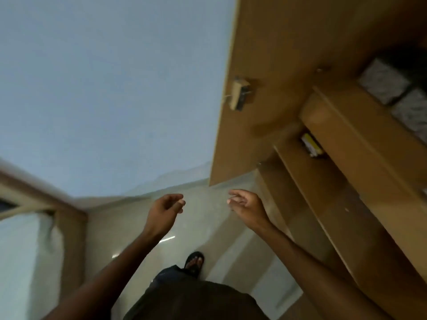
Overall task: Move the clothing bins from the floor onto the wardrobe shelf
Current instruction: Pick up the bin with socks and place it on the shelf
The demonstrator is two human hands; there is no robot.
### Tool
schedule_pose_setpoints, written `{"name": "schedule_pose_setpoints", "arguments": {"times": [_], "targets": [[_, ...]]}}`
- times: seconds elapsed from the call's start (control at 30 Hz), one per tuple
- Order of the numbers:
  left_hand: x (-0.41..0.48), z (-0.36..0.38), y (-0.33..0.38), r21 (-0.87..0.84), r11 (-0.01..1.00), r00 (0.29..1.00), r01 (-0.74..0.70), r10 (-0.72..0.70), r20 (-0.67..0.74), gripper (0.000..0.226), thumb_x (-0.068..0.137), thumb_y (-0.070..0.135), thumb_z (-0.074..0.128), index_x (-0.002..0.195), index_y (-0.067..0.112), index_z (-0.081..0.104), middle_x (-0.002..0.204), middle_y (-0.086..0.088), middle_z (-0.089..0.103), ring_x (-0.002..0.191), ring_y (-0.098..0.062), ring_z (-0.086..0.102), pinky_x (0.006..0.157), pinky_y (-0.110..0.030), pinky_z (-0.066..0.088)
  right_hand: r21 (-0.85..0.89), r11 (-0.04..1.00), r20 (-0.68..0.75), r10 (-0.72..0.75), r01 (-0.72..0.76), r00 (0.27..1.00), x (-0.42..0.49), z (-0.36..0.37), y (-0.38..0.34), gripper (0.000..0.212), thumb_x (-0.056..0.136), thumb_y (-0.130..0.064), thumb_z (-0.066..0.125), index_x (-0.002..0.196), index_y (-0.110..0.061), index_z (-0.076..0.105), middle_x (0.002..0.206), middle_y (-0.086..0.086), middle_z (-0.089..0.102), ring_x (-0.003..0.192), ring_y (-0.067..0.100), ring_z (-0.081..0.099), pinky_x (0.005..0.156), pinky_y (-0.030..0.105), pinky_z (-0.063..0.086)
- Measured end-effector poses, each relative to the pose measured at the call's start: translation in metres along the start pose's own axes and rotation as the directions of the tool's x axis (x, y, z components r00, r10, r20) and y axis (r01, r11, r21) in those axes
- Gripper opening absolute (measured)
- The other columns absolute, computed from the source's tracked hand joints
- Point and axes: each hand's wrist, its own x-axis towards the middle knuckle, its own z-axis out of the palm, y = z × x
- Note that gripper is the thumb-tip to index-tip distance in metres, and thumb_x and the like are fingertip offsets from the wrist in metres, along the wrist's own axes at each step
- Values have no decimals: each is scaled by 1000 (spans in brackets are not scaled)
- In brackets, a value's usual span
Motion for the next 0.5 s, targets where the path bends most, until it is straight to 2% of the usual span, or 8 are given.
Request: {"name": "schedule_pose_setpoints", "arguments": {"times": [0.17,0.3,0.4,0.5], "targets": [[-80,-51,-55,-140,984,951,107,-142,-276,17,92,22,60,108,24,66,97,2,74,84,-15,71,73,-28,49,-109,988,284,-75,110,956,-11,66,-24,28,84,-21,68,111,-16,69,79,-3,70,74,8,66,70,20,47],[-155,-78,-97,-188,967,879,170,-235,-415,20,94,20,59,113,20,64,100,2,72,89,-17,69,79,-31,52,-147,970,476,-103,195,873,-31,135,-30,26,83,-24,69,109,-18,69,80,-4,71,79,10,67,70,24,49],[-209,-100,-126,-262,942,792,212,-322,-518,20,95,20,58,114,20,63,103,1,71,91,-16,68,84,-33,54,-170,950,613,-104,260,783,-57,194,-40,26,84,-28,68,108,-20,69,86,0,71,83,14,68,69,26,51],[-254,-121,-155,-339,912,690,230,-398,-605,19,96,19,56,114,21,63,103,3,70,91,-12,67,77,-22,52,-180,933,718,-93,312,690,-89,249,-50,25,84,-28,68,108,-20,70,87,2,73,82,17,70,67,25,52]]}}
